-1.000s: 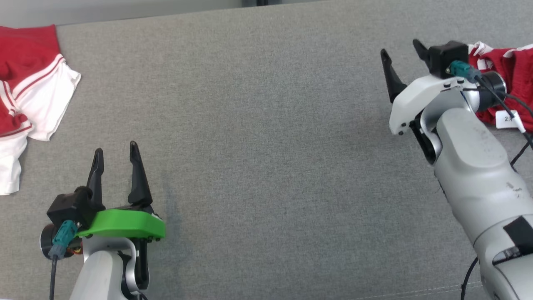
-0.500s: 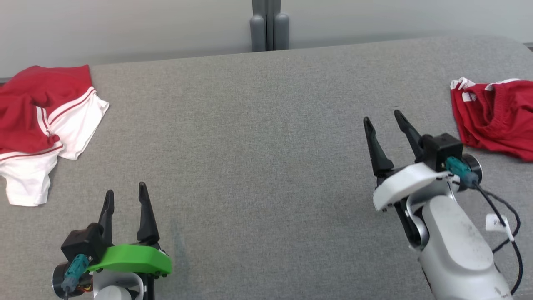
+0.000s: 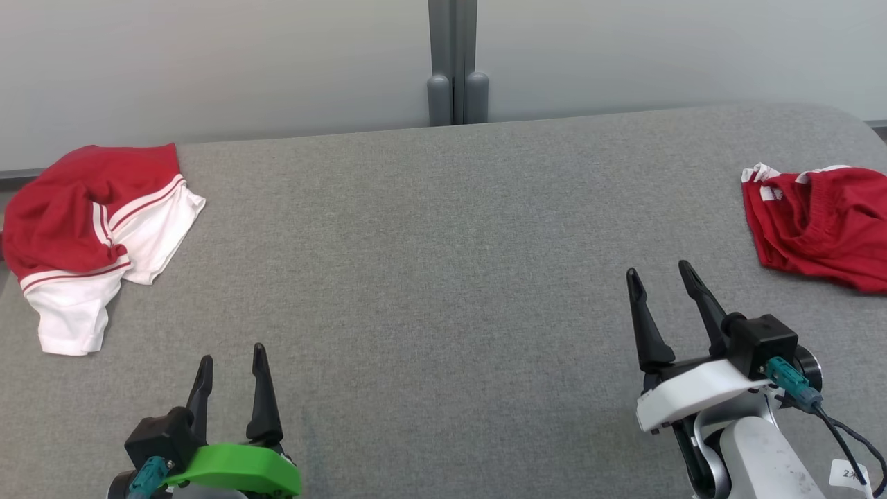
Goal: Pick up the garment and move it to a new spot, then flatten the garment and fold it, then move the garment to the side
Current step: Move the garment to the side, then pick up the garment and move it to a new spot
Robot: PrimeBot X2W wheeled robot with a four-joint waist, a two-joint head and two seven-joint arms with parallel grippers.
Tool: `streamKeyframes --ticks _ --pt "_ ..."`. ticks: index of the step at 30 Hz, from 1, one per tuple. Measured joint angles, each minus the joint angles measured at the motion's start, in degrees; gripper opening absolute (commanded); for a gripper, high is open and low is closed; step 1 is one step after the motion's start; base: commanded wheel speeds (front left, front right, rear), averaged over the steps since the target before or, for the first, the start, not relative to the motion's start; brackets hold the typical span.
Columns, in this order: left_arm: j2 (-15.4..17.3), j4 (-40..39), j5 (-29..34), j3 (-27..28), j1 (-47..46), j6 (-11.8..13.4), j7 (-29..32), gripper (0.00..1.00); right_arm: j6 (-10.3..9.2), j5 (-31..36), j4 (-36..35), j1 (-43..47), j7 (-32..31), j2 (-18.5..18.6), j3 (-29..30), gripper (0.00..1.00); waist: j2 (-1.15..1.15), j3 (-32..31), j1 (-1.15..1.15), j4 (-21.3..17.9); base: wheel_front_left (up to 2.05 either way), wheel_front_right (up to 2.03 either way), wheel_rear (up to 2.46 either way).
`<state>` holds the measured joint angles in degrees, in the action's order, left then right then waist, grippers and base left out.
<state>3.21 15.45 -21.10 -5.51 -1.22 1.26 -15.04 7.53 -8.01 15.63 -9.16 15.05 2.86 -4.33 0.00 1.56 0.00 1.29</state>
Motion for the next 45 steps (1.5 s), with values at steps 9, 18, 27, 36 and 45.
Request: streamKeyframes --ticks 9,18,27,36,45 --pt "-0.2 0.1 0.1 -0.2 0.4 -0.2 0.0 1.0 0.0 -1.5 -1.0 1.6 0.0 0.0 -0.4 1.0 0.0 -0.4 0.0 -0.5 0.0 0.0 0.0" --pt "-0.2 0.2 0.4 -0.3 0.4 -0.2 0.0 1.0 0.0 -1.6 -1.0 1.8 0.0 0.0 -0.3 1.0 0.0 -0.4 0.0 -0.7 0.0 0.0 0.0" --pt "-0.3 0.2 0.5 -0.3 0.3 -0.3 0.0 1.0 0.0 -1.4 -0.5 1.9 0.0 0.0 -0.1 1.0 0.0 -0.3 0.0 -0.1 0.0 0.0 0.0" --pt "-0.3 -0.3 0.7 -0.2 -0.3 -0.2 0.0 1.0 0.0 -0.9 -1.3 2.1 0.0 0.0 0.3 1.0 0.0 0.1 0.0 5.0 0.0 0.0 0.0" --pt "-0.3 -1.4 1.1 1.1 -0.3 0.0 0.0 1.0 0.0 -1.3 -1.2 1.9 0.0 0.0 -1.0 1.0 0.0 0.5 0.0 14.0 0.0 0.0 0.0"
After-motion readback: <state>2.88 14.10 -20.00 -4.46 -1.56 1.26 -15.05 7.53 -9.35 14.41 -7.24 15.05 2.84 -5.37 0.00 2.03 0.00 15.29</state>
